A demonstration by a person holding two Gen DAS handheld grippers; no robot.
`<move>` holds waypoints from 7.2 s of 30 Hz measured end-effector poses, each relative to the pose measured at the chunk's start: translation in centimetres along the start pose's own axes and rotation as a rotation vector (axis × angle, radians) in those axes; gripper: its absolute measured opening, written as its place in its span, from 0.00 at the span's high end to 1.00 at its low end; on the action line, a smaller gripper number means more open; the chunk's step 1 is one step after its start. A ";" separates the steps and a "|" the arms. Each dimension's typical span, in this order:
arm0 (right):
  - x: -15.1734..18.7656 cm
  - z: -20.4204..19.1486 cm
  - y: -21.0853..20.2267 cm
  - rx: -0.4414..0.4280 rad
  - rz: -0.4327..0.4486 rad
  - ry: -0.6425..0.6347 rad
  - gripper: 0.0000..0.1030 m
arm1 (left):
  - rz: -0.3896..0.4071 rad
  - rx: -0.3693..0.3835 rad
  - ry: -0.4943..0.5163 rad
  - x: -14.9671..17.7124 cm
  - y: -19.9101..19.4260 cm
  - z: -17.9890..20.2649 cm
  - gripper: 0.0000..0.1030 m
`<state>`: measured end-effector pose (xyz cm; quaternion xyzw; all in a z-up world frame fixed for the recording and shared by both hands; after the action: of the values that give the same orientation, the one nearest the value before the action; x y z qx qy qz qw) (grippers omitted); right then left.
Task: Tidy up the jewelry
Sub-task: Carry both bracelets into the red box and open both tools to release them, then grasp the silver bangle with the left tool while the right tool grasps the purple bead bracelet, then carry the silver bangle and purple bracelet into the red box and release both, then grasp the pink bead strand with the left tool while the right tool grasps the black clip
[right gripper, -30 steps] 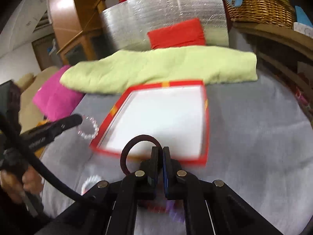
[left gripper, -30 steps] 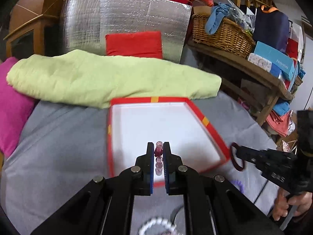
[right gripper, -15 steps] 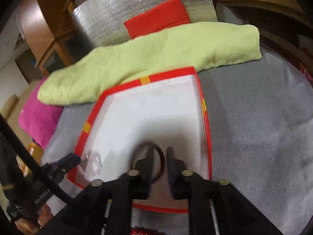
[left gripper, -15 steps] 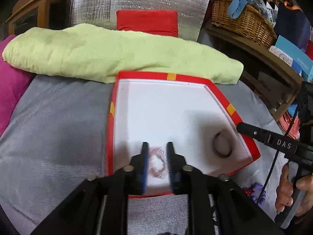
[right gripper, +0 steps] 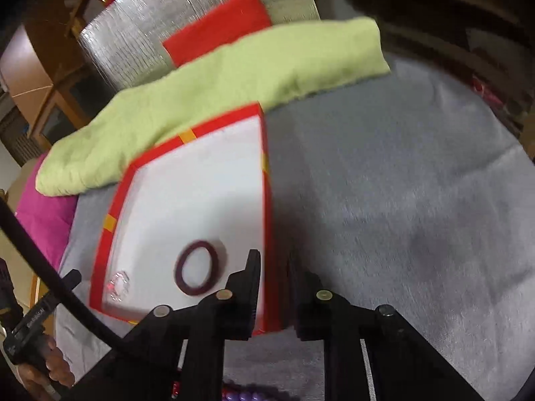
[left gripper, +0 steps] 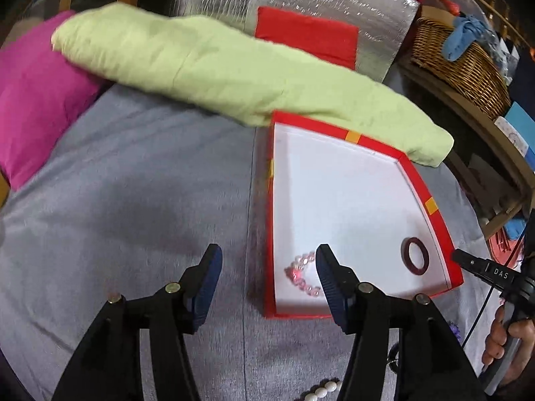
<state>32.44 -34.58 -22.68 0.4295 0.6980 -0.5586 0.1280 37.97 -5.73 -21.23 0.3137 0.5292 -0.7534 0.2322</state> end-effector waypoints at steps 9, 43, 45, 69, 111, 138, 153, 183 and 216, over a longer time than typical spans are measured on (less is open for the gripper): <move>-0.4 -1.3 1.0 0.049 0.033 -0.124 0.96 | -0.093 0.076 0.019 2.3 1.4 2.1 0.43; 7.8 -0.1 -5.5 -0.218 -0.224 -0.353 0.62 | -0.166 0.327 0.593 8.7 -5.0 12.2 0.43; 8.2 -0.2 -5.1 -0.198 -0.231 -0.382 0.62 | -0.175 0.325 0.603 9.1 -4.7 12.1 0.43; 3.9 -1.0 -6.5 -0.171 -0.014 -0.310 0.90 | -0.115 0.332 0.635 7.8 -4.9 12.8 0.95; 4.0 -1.4 -5.9 -0.187 -0.039 -0.240 0.90 | -0.222 0.330 0.671 11.1 -2.4 11.5 0.71; -2.3 -9.3 -5.9 -0.387 0.120 -0.078 0.90 | 0.081 0.221 0.323 -1.9 -1.4 9.6 0.97; -4.6 -11.9 5.3 -0.317 0.036 0.030 0.90 | -0.033 0.039 0.245 -2.9 7.3 5.7 0.97; -2.4 -6.7 -2.1 -0.220 -0.003 -0.080 0.55 | -0.038 -0.164 0.274 -1.2 0.3 3.3 0.41; 11.2 -10.3 -4.0 -0.329 -0.256 -0.233 0.67 | -0.177 0.095 0.233 12.5 -8.7 3.7 0.41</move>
<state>25.87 -20.34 -23.79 0.2437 0.8089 -0.4947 0.2041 22.56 -6.52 -23.64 0.3618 0.5420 -0.7535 0.0866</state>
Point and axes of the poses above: each gripper's, at about its wrist camera, not at the fingertips, and y roughly the way its jaws point, z to its right, x to its underside, the point moved 8 cm from there along y, roughly the way its jaws point, and after that the axes turned 8 degrees about z, right-handed, at the moved point
